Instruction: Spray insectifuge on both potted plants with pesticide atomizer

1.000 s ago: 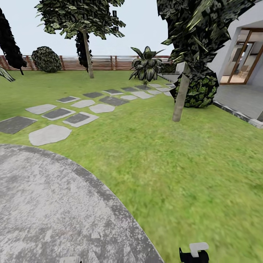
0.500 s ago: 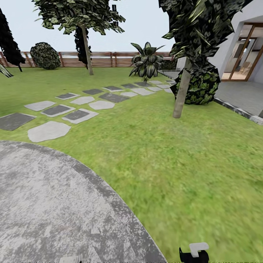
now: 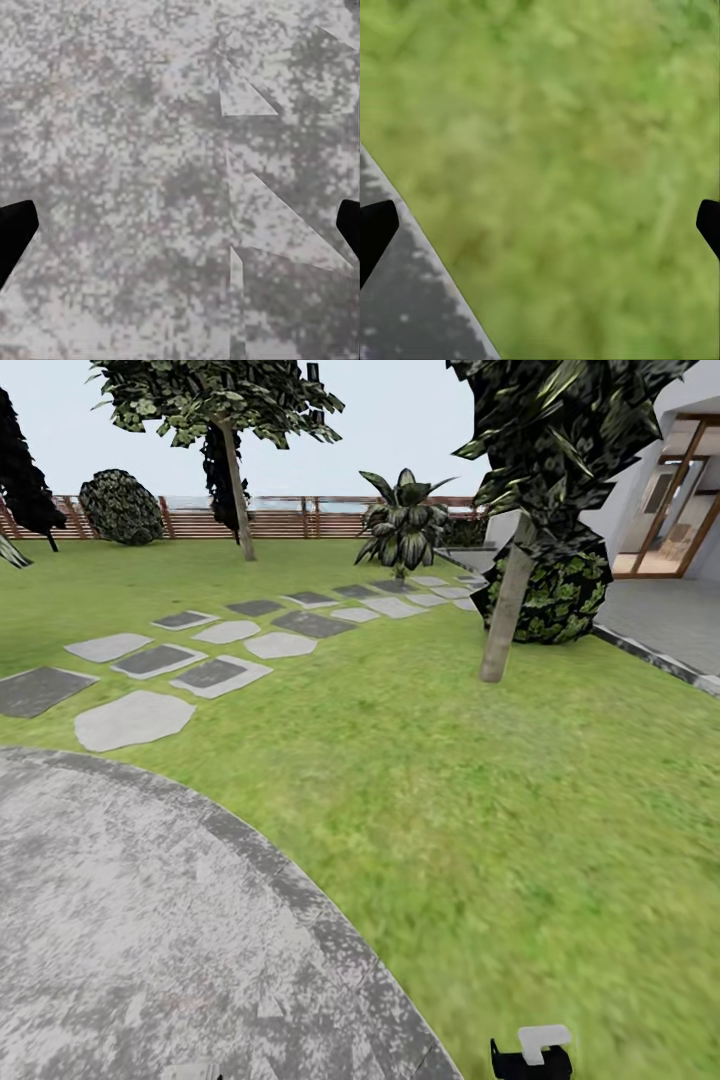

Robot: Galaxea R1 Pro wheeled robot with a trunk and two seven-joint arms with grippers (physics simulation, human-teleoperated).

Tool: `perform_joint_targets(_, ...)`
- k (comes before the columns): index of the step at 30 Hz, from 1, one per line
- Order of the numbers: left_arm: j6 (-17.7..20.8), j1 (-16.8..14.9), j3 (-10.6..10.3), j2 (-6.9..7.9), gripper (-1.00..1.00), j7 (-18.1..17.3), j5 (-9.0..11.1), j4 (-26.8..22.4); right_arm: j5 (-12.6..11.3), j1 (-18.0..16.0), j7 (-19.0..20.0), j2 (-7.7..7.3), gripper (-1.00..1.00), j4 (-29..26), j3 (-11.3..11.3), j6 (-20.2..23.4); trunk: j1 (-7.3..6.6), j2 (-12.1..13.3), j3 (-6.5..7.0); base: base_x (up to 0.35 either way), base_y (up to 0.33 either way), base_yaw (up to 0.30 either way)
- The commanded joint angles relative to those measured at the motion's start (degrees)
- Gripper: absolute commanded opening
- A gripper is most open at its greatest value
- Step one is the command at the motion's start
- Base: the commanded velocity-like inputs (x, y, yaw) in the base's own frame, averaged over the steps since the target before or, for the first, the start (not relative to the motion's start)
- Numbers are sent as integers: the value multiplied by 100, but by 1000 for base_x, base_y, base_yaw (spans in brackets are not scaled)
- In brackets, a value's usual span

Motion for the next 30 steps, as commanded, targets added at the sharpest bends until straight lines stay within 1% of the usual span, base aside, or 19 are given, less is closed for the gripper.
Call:
perform_joint_targets(1,-14,-3,31,1,100,-29,10,6,9,9,-40,-1,100,5,48,-5,2,-2,-5,256,227,0)
perform_joint_targets(30,-8,-3,30,4,100,-29,10,14,16,23,-32,15,100,5,49,-4,2,-2,-5,271,215,0)
